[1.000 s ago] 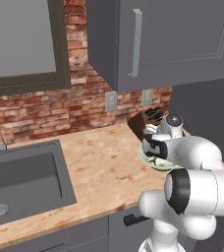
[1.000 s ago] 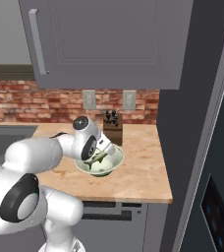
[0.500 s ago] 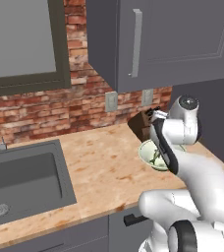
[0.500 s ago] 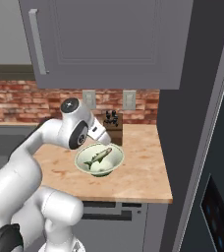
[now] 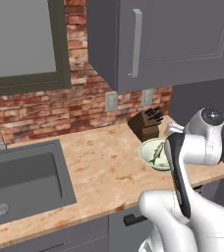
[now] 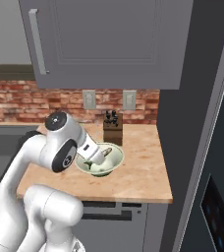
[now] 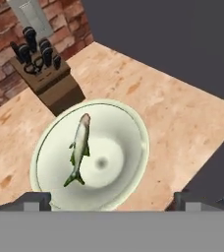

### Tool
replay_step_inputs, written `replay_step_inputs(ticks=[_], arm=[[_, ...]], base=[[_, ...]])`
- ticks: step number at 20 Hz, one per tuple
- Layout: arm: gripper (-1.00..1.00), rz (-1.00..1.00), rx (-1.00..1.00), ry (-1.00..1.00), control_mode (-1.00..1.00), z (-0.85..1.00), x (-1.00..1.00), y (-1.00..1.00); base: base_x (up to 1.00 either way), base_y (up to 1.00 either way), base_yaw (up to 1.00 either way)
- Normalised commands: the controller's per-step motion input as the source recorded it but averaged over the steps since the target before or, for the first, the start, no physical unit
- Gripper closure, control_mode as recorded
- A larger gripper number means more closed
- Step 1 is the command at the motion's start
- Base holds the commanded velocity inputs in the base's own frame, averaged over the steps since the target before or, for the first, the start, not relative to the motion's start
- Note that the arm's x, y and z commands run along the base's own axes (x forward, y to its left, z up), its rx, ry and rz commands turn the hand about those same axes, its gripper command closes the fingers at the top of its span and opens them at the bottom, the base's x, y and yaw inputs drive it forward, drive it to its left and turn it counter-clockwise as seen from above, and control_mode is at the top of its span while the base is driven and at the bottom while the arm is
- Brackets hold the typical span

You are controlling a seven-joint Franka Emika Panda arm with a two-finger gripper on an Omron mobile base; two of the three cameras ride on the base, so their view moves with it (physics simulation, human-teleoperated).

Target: Take the bell pepper, fish, and tangerine from the freezer and place them in the bowl on the counter.

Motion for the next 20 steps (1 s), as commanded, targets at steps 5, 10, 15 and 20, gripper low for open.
replay_step_inputs(ticks=[5, 10, 15, 20], arm=[[-1.00, 0.00, 0.00, 0.00, 1.00, 0.00, -0.60, -0.02], [-1.00, 0.00, 0.00, 0.00, 1.00, 0.00, 0.00, 0.00], [-1.00, 0.00, 0.00, 0.00, 1.00, 0.00, 0.00, 0.00], [-1.00, 0.00, 0.00, 0.00, 1.00, 0.00, 0.00, 0.00]], base=[[-0.40, -0.08, 0.00], [-1.00, -0.34, 0.00], [-1.00, -0.51, 0.00], [-1.00, -0.42, 0.00]])
